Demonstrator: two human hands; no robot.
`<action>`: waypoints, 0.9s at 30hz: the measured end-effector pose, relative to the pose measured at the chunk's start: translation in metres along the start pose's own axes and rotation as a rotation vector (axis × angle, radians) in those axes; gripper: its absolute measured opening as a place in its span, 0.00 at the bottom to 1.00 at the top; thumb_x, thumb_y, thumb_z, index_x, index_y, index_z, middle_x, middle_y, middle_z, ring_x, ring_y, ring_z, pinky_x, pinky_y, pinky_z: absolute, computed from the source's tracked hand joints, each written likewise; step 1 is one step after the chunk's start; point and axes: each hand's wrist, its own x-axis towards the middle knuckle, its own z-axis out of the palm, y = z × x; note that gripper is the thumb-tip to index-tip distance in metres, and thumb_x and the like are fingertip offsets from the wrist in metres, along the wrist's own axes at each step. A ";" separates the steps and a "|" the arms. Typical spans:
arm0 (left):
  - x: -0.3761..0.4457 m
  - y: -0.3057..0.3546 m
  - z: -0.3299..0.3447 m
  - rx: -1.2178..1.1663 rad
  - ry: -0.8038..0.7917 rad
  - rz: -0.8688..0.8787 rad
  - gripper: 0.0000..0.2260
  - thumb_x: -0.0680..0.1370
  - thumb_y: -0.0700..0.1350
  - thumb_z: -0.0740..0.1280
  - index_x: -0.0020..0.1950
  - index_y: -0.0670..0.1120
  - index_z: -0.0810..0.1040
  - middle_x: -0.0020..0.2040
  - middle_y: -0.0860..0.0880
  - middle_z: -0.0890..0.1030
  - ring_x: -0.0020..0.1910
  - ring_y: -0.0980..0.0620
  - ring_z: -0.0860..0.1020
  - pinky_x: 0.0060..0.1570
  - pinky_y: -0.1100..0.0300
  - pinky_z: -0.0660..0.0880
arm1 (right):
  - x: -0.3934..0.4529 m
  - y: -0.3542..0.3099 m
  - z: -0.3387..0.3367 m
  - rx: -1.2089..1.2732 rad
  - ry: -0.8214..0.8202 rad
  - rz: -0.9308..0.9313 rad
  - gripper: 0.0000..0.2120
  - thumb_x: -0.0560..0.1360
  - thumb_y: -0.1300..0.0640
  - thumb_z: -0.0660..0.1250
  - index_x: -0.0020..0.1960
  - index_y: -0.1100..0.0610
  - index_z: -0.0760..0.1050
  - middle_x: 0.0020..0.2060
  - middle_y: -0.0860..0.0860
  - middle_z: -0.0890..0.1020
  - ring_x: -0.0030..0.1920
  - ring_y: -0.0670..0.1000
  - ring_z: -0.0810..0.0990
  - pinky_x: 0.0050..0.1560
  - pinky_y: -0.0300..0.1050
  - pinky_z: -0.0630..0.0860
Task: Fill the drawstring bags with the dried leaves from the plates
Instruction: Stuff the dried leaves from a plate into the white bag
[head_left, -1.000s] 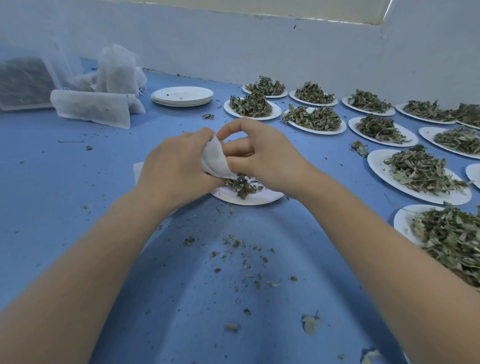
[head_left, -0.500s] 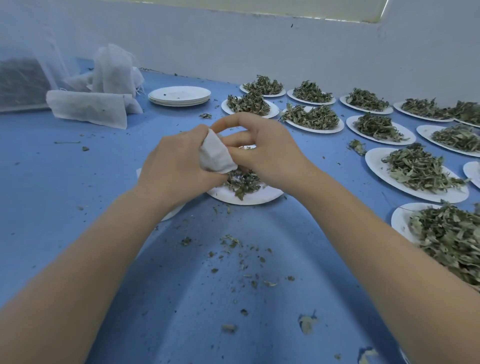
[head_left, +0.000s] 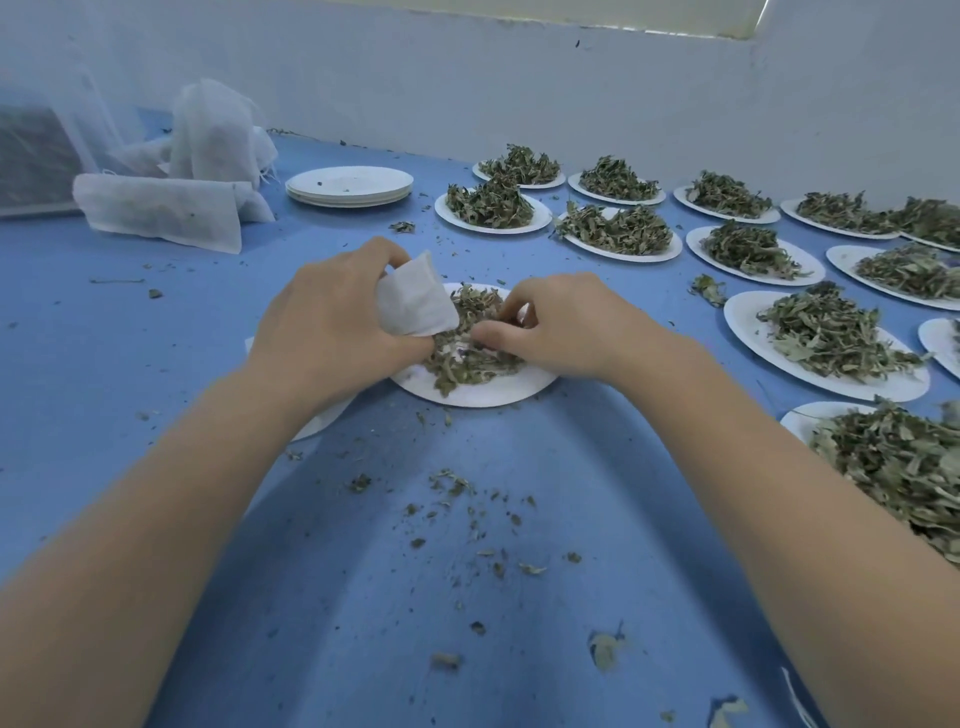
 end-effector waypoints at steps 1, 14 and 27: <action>0.000 -0.001 -0.001 0.001 0.008 -0.007 0.22 0.63 0.51 0.73 0.56 0.55 0.72 0.47 0.55 0.74 0.46 0.51 0.71 0.44 0.56 0.68 | 0.000 -0.001 -0.003 0.024 -0.012 -0.003 0.27 0.72 0.33 0.61 0.54 0.55 0.78 0.48 0.53 0.81 0.49 0.51 0.77 0.44 0.46 0.74; -0.001 -0.003 -0.004 -0.013 0.017 -0.025 0.21 0.64 0.52 0.74 0.54 0.55 0.72 0.48 0.55 0.76 0.48 0.49 0.73 0.47 0.54 0.71 | -0.006 -0.022 0.012 -0.069 -0.007 -0.106 0.17 0.73 0.41 0.64 0.60 0.43 0.71 0.36 0.45 0.62 0.38 0.49 0.69 0.30 0.38 0.60; -0.002 -0.002 -0.004 0.010 -0.011 -0.029 0.21 0.64 0.51 0.73 0.54 0.54 0.72 0.49 0.52 0.77 0.48 0.49 0.72 0.44 0.55 0.69 | -0.006 -0.030 0.011 -0.081 0.055 -0.118 0.08 0.73 0.52 0.67 0.51 0.52 0.75 0.36 0.48 0.73 0.43 0.50 0.71 0.32 0.39 0.65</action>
